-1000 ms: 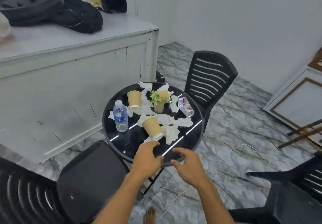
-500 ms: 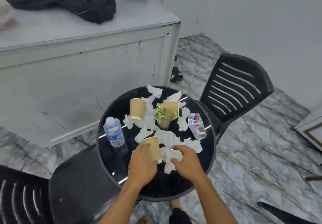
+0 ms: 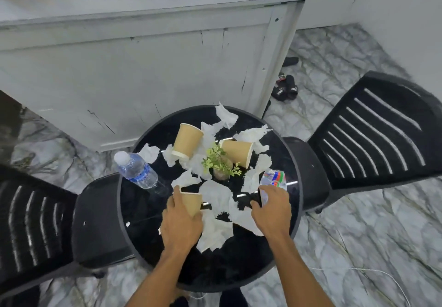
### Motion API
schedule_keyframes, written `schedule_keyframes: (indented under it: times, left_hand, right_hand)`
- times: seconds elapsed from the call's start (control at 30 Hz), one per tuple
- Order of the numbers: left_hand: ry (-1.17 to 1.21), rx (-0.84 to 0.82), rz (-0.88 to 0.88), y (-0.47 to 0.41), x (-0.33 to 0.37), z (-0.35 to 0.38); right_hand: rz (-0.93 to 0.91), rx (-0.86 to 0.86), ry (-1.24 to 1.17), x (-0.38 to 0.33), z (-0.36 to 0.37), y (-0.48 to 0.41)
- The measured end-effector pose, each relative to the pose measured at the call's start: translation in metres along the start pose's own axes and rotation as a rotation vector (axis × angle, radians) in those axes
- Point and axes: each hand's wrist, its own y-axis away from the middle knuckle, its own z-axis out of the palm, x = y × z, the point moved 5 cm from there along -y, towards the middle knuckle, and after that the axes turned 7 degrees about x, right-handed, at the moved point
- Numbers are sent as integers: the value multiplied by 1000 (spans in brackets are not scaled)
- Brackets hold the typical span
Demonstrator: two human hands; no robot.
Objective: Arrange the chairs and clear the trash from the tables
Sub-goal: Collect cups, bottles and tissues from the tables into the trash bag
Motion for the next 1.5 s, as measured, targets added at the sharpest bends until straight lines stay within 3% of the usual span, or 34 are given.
schedule_keyframes:
  times: [0.17,0.37,0.57,0.73,0.9,1.13,1.5]
  left_hand:
    - [14,37,-34,4,5,-2]
    - [49,69,-48,9,9,-9]
    - [95,101,-40,18,0,-23]
    - [138,134,-48,34,-33,-45]
    - [201,204,-87,57,-100,-90]
    - [258,389,-233,114,-249,-183]
    - [307,737,-616,198,-470,-314]
  right_hand:
    - [53,-24,217,25,5,-17]
    - [47,-17,-1,36,12,-15]
    - [-40,50,-72,9,-5,29]
    - [-244,-54,-73,-22,12,89]
    - [-426,-181,-108,-83,38,150]
    - [-707,-358,-181,-202,96,279]
    - [-1120,-682,-255,-374,191,498]
